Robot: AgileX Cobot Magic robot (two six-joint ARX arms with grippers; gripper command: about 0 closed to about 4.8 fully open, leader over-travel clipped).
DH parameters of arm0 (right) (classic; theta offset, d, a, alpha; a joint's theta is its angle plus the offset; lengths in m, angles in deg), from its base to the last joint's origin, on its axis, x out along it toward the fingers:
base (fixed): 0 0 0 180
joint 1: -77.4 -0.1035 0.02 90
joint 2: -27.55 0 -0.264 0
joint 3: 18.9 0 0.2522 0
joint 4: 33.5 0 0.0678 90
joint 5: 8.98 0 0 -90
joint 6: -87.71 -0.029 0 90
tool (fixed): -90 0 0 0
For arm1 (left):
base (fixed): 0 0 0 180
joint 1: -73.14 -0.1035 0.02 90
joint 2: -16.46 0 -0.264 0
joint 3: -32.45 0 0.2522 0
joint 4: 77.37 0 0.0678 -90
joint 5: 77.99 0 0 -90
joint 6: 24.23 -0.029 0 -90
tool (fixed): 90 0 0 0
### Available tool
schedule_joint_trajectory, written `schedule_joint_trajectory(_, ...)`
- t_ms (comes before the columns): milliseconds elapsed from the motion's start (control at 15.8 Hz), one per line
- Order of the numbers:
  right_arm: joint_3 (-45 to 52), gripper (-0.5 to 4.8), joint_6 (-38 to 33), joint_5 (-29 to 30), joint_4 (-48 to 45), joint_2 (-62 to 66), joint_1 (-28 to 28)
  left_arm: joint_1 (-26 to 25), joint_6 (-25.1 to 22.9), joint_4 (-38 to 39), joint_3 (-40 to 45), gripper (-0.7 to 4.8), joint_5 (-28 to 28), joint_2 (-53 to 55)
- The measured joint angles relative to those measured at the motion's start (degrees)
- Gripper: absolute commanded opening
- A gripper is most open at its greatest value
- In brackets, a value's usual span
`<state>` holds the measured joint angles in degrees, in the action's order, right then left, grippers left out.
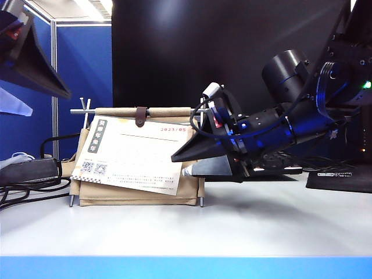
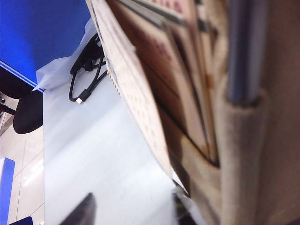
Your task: Turn one page of the calendar.
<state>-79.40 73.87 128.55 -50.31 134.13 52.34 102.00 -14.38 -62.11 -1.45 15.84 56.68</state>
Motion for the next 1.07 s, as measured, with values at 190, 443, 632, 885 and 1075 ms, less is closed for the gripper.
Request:
schedule_joint_trajectory(190,0.0,2.13,-0.8,0.5,-1.2,0.0,0.0,0.0,0.0,0.0,0.0,3.82,0.0,0.0)
schedule_joint_trajectory(443,-2.6,2.13,-5.0,1.1,-6.4,-0.2,-1.6,0.0,-1.1,0.3,0.0,3.82,-3.6,0.1)
schedule_joint_trajectory(632,-5.4,2.12,-5.0,0.0,-6.0,-0.2,-3.6,0.0,-1.3,1.0,0.0,3.82,-7.7,0.3)
schedule_joint_trajectory(885,-5.6,2.17,1.2,2.4,4.5,-1.7,-0.3,0.0,-5.0,1.1,-0.9,4.77,-10.8,0.9)
schedule_joint_trajectory(1075,-3.9,2.17,6.8,2.1,12.1,-5.2,-0.3,-1.0,-5.2,-0.3,-2.3,4.76,-11.2,3.7)
